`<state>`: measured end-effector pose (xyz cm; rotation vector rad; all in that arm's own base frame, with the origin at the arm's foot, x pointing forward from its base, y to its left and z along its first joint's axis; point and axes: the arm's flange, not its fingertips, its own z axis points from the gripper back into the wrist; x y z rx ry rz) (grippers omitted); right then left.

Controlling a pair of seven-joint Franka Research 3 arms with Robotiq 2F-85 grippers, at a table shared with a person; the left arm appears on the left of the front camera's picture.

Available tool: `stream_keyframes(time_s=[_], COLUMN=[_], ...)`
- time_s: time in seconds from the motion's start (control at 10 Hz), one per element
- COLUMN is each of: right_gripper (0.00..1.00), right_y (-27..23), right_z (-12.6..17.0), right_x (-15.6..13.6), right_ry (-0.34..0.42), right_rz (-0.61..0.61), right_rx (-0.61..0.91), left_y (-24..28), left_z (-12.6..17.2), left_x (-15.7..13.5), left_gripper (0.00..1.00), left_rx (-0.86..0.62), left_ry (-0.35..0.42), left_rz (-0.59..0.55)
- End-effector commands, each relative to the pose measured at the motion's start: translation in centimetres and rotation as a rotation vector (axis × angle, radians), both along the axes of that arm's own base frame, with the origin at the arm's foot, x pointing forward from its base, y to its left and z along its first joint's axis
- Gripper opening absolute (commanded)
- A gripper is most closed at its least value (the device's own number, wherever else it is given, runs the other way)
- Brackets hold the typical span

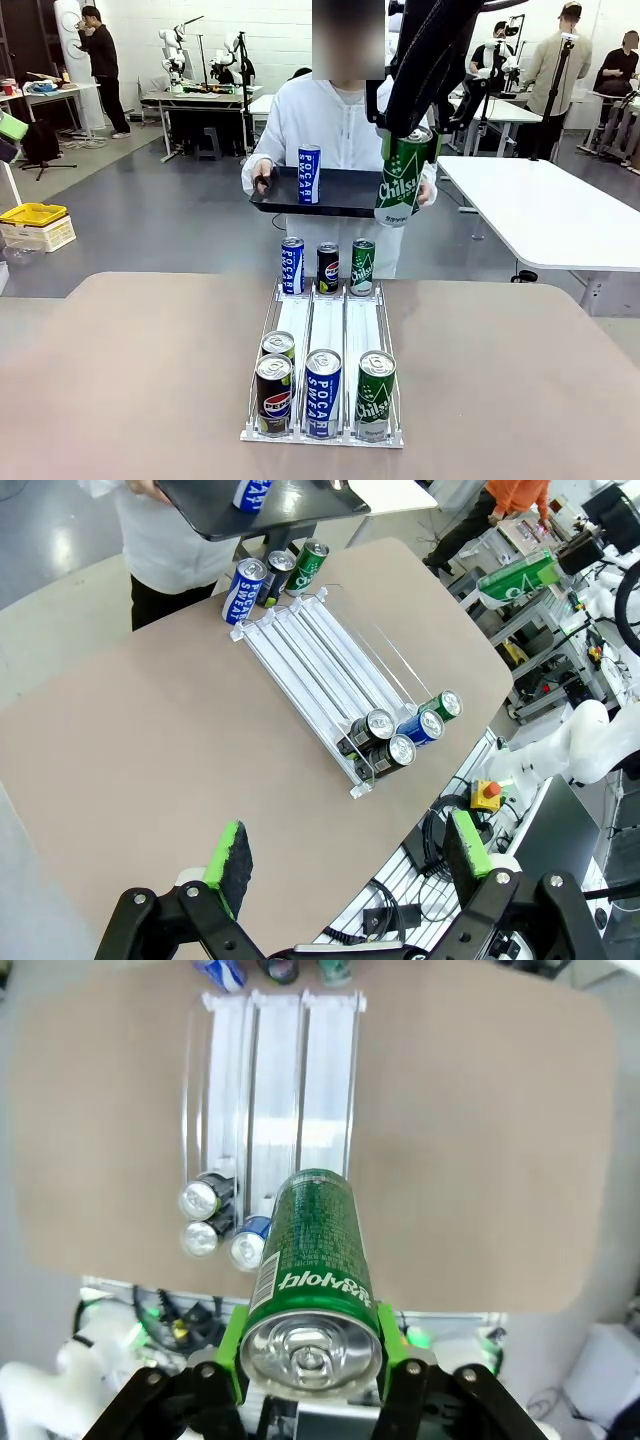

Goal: Retrieve and hand over the desired beverage to the person.
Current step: Pick up another can of the same type that the person held from the Automatic Can Dispenser, then place the picked can on the Handle tray extended by the person.

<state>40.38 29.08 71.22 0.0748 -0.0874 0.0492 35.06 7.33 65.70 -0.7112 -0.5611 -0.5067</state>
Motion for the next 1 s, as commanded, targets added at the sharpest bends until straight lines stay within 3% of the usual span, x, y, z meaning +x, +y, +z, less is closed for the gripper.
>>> stream_keyframes(time_s=[0.0, 0.1, 0.2, 0.9], right_gripper=[0.02, 0.02, 0.02, 0.02], right_y=[-0.6, -1.1, -0.4, -0.4], right_z=[-0.8, -1.2, -0.8, -0.8], right_x=[1.4, 2.9, 1.0, 1.0], right_ry=[0.038, 0.06, 0.019, 0.019], right_rz=[0.009, -0.028, 0.001, 0.001], right_rx=[0.041, 0.07, 0.003, 0.003], left_y=[0.1, 0.1, 0.1, 0.1], left_z=[0.1, 0.1, 0.1, 0.1], left_x=[0.1, 0.1, 0.1, 0.1], left_gripper=[1.0, 1.0, 1.0, 1.0], left_rx=[-0.017, -0.017, -0.017, -0.017], left_ry=[-0.02, -0.02, -0.02, -0.02], left_rz=[-0.007, -0.007, -0.007, -0.007])
